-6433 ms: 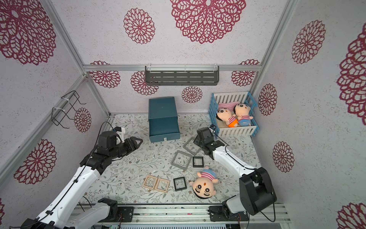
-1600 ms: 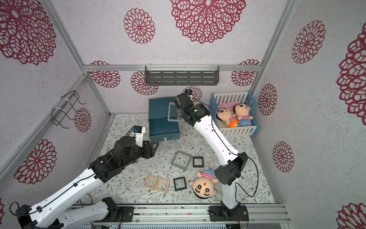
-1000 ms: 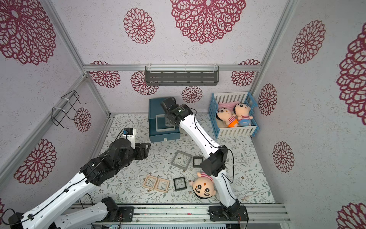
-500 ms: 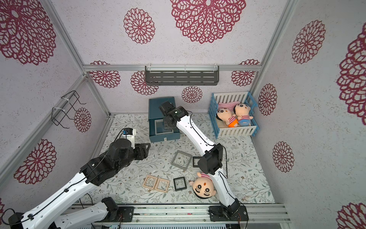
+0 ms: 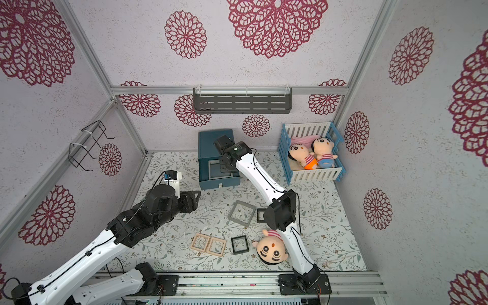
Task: Place the brooch boxes into the drawer by color
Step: Place the brooch box in the drawer.
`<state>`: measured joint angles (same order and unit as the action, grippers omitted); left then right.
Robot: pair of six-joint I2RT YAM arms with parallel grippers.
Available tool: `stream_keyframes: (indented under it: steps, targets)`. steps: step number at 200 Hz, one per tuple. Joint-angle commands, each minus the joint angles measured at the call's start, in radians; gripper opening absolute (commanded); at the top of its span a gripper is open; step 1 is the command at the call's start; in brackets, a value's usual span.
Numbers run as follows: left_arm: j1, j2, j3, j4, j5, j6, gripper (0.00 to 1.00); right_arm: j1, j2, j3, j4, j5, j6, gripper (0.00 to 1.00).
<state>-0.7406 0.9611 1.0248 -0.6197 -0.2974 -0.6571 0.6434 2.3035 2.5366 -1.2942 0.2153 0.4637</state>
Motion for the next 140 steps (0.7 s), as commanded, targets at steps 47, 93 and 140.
stream_keyframes:
  steps: [47,93,140]
  targets:
    - [0.005,0.0,-0.003,0.008,0.008,-0.003,0.66,-0.013,0.003,0.031,0.047,-0.041,0.022,0.14]
    - [0.006,-0.007,-0.008,0.008,0.009,-0.007,0.66,-0.017,0.0,0.03,0.051,-0.049,0.035,0.27]
    - [0.006,-0.013,-0.008,0.008,0.013,-0.011,0.66,-0.018,-0.038,0.031,0.085,-0.054,0.057,0.3]
